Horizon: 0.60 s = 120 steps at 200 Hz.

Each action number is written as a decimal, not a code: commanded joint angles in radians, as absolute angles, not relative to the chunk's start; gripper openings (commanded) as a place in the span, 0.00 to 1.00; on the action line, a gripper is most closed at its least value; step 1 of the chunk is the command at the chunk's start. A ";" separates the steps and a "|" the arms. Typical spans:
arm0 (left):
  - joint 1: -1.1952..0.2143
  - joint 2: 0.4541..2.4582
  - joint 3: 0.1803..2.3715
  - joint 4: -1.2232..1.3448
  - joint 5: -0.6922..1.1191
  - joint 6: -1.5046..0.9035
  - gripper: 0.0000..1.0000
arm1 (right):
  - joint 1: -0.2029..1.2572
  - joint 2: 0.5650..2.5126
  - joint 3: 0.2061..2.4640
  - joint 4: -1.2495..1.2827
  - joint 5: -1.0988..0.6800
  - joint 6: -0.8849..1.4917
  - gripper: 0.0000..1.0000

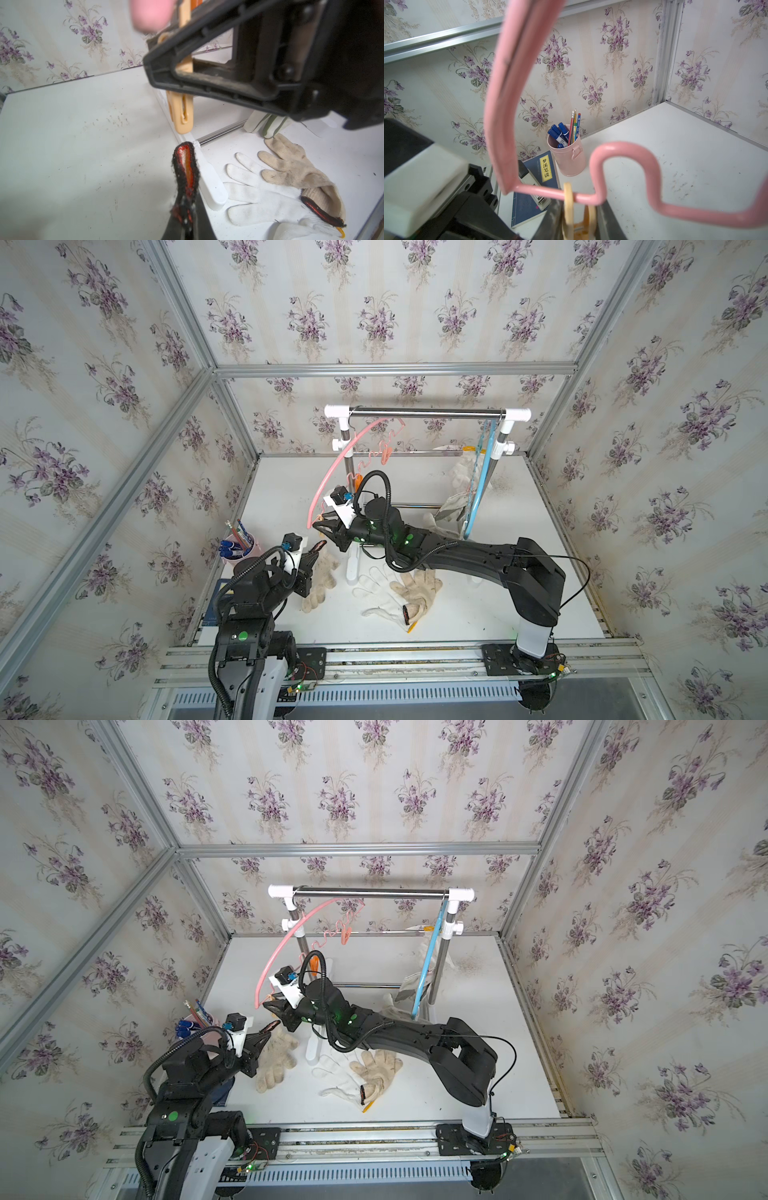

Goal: Clip the gloves onto a hanger to dry
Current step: Open the clamp at the hanger.

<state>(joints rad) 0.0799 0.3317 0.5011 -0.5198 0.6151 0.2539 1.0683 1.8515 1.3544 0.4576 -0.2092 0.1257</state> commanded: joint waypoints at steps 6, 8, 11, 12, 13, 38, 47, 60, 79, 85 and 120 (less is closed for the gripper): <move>0.081 0.330 0.524 -0.529 0.702 0.360 0.00 | 1.062 1.822 1.340 0.456 -0.197 0.107 0.21; 0.081 0.331 0.524 -0.529 0.708 0.365 0.00 | 1.061 1.820 1.338 0.456 -0.197 0.107 0.21; 0.081 0.331 0.522 -0.528 0.711 0.370 0.00 | 1.060 1.816 1.335 0.455 -0.198 0.107 0.21; 0.081 0.332 0.523 -0.528 0.714 0.372 0.00 | 1.060 1.814 1.333 0.455 -0.199 0.107 0.21; 0.081 0.333 0.523 -0.528 0.716 0.375 0.00 | 1.060 1.813 1.332 0.454 -0.199 0.107 0.21; 0.081 0.342 0.499 -0.487 0.770 0.414 0.00 | 1.047 1.781 1.301 0.456 -0.224 0.104 0.20; 0.082 0.350 0.488 -0.460 0.782 0.410 0.00 | 1.041 1.769 1.287 0.462 -0.244 0.106 0.20; 0.082 0.372 0.472 -0.422 0.808 0.408 0.00 | 1.030 1.749 1.267 0.473 -0.285 0.107 0.18; 0.082 0.407 0.446 -0.350 0.846 0.401 0.00 | 1.016 1.727 1.243 0.480 -0.336 0.105 0.17; 0.082 0.424 0.439 -0.326 0.861 0.403 0.00 | 1.013 1.723 1.238 0.480 -0.355 0.104 0.17; 0.082 0.511 0.446 -0.287 0.960 0.468 0.00 | 1.003 1.702 1.230 0.475 -0.412 0.104 0.17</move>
